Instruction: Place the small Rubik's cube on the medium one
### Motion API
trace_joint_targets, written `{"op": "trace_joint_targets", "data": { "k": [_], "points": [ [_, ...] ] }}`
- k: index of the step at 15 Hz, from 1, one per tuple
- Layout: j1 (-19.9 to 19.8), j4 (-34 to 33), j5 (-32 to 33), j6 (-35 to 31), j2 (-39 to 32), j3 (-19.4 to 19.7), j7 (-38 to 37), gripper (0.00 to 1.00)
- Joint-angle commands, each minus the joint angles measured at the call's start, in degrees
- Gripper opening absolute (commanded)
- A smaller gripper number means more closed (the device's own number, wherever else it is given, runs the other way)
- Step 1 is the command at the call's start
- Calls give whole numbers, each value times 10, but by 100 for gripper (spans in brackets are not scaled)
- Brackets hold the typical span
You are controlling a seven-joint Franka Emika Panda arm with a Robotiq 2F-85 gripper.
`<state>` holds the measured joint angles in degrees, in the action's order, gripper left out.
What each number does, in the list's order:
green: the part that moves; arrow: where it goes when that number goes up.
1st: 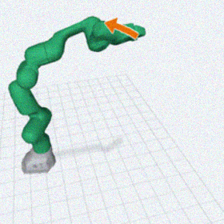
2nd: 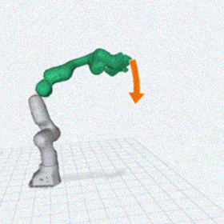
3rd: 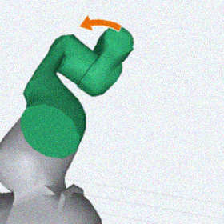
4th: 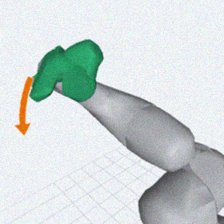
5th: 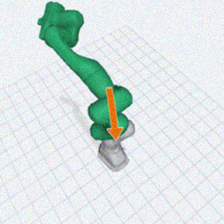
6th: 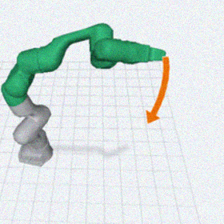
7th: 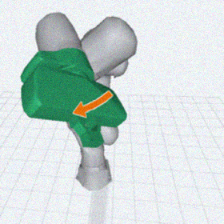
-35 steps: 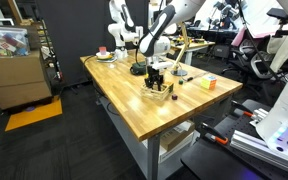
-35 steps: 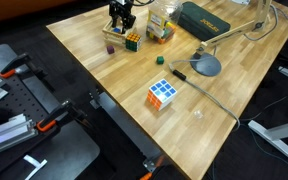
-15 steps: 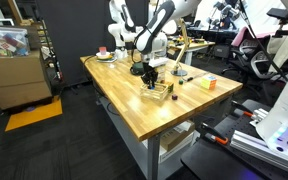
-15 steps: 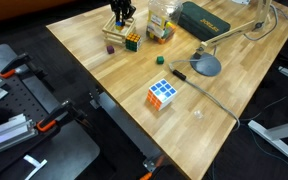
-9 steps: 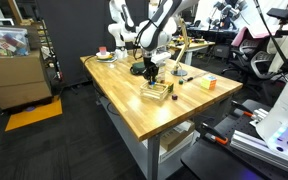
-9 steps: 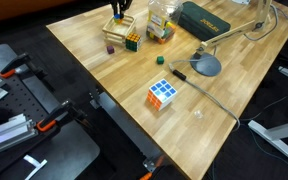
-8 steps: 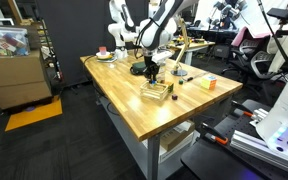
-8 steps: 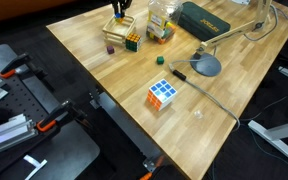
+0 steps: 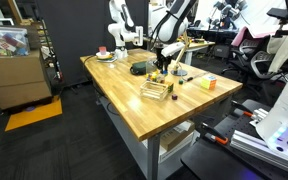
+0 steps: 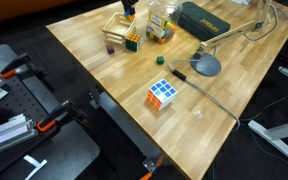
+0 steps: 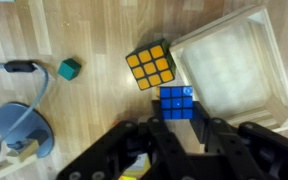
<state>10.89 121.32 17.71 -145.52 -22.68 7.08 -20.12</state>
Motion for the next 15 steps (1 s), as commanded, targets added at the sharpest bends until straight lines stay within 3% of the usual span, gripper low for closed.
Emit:
{"op": "trace_joint_targets", "data": {
  "k": [1,7,15],
  "points": [
    [2,28,13,-12,7,25,-80,8],
    [-42,27,-74,-55,-32,14,-68,8],
    [-61,-18,-156,-97,-87,-4,-7,8]
  ]
}}
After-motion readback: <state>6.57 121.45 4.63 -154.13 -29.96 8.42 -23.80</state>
